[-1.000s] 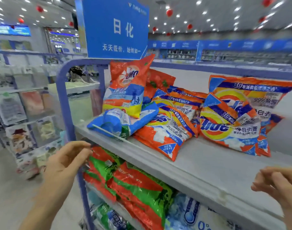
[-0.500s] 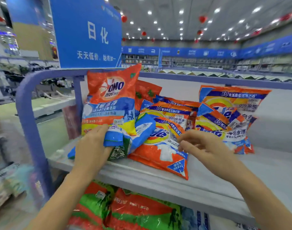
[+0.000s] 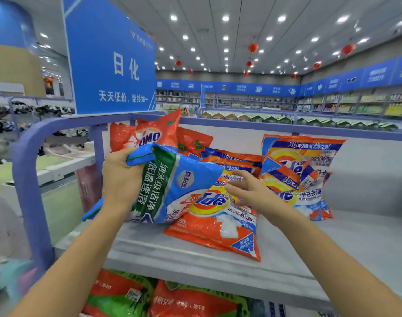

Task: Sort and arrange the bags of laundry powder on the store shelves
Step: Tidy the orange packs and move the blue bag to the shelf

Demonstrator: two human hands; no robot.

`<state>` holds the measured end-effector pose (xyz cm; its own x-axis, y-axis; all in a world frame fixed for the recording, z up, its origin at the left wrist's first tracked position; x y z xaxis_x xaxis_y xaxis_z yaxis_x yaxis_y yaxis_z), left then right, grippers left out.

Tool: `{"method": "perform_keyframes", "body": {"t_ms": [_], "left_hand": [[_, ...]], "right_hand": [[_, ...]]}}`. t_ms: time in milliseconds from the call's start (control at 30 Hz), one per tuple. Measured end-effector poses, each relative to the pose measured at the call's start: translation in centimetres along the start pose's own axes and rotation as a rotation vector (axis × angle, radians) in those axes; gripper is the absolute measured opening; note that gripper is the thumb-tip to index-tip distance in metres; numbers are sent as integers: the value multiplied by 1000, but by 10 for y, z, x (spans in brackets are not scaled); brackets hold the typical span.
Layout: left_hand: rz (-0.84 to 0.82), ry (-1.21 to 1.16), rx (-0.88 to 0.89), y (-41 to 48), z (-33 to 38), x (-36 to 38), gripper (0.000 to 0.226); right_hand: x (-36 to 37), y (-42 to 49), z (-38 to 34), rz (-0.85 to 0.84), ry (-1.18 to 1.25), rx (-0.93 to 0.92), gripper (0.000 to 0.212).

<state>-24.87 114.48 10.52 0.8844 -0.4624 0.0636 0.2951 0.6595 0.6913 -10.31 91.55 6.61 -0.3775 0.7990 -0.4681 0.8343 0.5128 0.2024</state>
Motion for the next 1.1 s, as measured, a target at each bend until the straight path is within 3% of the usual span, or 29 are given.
{"method": "perform_keyframes", "body": {"t_ms": [100,233,367,533,667,800,933,1000,1100], "left_hand": [[2,-239,-74,-3,14,4,39],[58,-392,-140,3,26,-1,32],[171,-407,-288,5,26,-1,35],[137,-625,-594,-28,18,41,26],[53,-776,-771,-60,14,83,27],[-258,-826,-825,-94,11,127,23],[-678,-615,-877,-139,7,154,16],[-728,-434,-732,-147,6,160,18],[-659,-310,-588,-150,17,170,15]], "right_hand": [[-5,3,3,0,68,54,67],[-3,4,-5,-81,82,3,74],[2,7,-16,-144,403,-30,47],[-47,-12,-28,127,541,-222,54],[-111,-34,-39,351,558,-386,35],[-172,-51,-61,470,281,-492,7],[-221,-59,-106,544,-351,-672,13],[-225,-57,-119,486,-625,-710,34],[-213,-54,-114,302,-953,-697,48]]}}
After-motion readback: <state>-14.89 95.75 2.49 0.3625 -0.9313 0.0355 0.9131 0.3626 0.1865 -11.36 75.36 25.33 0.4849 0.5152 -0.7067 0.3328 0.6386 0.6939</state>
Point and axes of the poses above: each hand's wrist, its own y-axis towards the middle knuckle, its own x-axis out of the palm, z = x × y, the point moved 5 cm from there along y, towards the middle knuckle, and after that the axes turned 7 degrees about z, right-handed, at the moved point
